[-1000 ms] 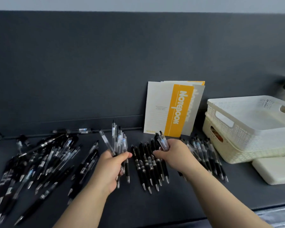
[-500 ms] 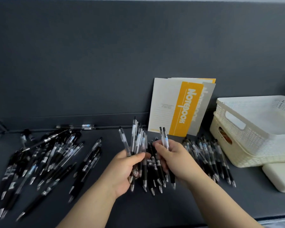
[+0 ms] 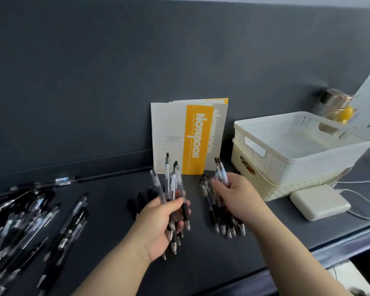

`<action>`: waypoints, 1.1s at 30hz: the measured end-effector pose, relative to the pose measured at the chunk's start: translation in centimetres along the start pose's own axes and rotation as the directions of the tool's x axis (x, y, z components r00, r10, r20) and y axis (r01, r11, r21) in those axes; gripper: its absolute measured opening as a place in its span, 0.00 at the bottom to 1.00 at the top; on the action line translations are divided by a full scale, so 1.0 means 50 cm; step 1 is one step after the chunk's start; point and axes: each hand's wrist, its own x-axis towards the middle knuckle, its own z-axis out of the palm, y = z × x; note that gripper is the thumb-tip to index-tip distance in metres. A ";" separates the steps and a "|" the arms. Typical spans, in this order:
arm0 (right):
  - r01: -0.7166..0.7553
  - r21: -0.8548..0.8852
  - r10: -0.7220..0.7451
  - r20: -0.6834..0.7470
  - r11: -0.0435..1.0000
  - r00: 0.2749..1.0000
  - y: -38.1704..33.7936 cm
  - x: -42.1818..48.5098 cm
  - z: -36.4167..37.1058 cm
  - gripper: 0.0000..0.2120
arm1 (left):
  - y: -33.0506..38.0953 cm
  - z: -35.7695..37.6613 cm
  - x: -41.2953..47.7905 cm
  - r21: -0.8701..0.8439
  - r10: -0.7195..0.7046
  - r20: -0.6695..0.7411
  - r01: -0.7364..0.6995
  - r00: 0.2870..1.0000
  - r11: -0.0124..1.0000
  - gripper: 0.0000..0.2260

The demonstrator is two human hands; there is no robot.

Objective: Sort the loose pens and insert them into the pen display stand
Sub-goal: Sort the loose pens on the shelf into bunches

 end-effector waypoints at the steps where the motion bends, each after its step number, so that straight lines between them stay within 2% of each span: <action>1: 0.023 -0.155 -0.030 -0.042 0.988 0.999 0.007 0.009 -0.017 0.14 | -0.002 0.009 0.003 0.011 0.001 -0.001 -0.001 1.000 1.000 0.07; 3: 0.030 -0.386 -0.057 -0.059 0.922 0.997 0.022 0.026 -0.040 0.15 | -0.009 0.029 0.007 0.045 0.000 -0.002 0.000 1.000 0.999 0.07; 5: 0.012 -0.468 -0.039 -0.047 0.884 0.998 0.039 0.040 -0.047 0.14 | -0.019 0.053 0.011 0.077 -0.012 -0.003 0.012 1.000 0.997 0.07; 13: 0.034 -0.508 -0.089 -0.085 0.860 0.992 0.075 0.048 -0.051 0.06 | -0.050 0.108 0.026 0.090 -0.054 -0.060 0.059 0.997 0.994 0.05; 17: 0.096 -0.526 -0.179 -0.109 0.845 0.978 0.071 0.029 -0.047 0.12 | -0.045 0.113 0.025 0.036 -0.080 0.015 0.080 0.997 0.996 0.05; 19: 0.172 -0.372 -0.228 -0.112 0.912 0.967 0.050 0.011 -0.041 0.12 | -0.045 0.114 0.022 0.014 -0.086 0.078 0.085 0.993 0.996 0.07; 21: 0.183 -0.188 -0.186 0.003 0.965 0.983 0.032 -0.001 -0.032 0.13 | -0.048 0.114 0.022 0.029 -0.069 0.145 0.066 0.987 0.997 0.09; 24: 0.034 0.100 -0.051 0.176 0.994 0.983 0.034 -0.002 -0.023 0.18 | -0.049 0.116 0.021 0.073 -0.041 0.208 0.026 0.977 0.997 0.10; 25: -0.048 0.256 -0.013 0.233 0.965 0.972 0.039 0.000 -0.023 0.18 | -0.047 0.116 0.020 0.073 -0.037 0.216 0.022 0.976 0.997 0.10; 27: -0.196 0.507 0.024 0.326 0.839 0.945 0.042 0.001 -0.028 0.14 | -0.042 0.116 0.020 0.044 -0.032 0.222 0.023 0.975 0.999 0.09; 30: -0.291 0.651 0.074 0.340 0.701 0.938 0.033 -0.005 -0.033 0.09 | -0.033 0.113 0.022 -0.042 -0.048 0.202 0.058 0.978 0.997 0.10; 33: -0.268 0.731 0.098 0.268 0.628 0.958 0.035 0.003 -0.036 0.09 | -0.032 0.113 0.030 -0.069 -0.062 0.133 0.072 0.989 0.995 0.10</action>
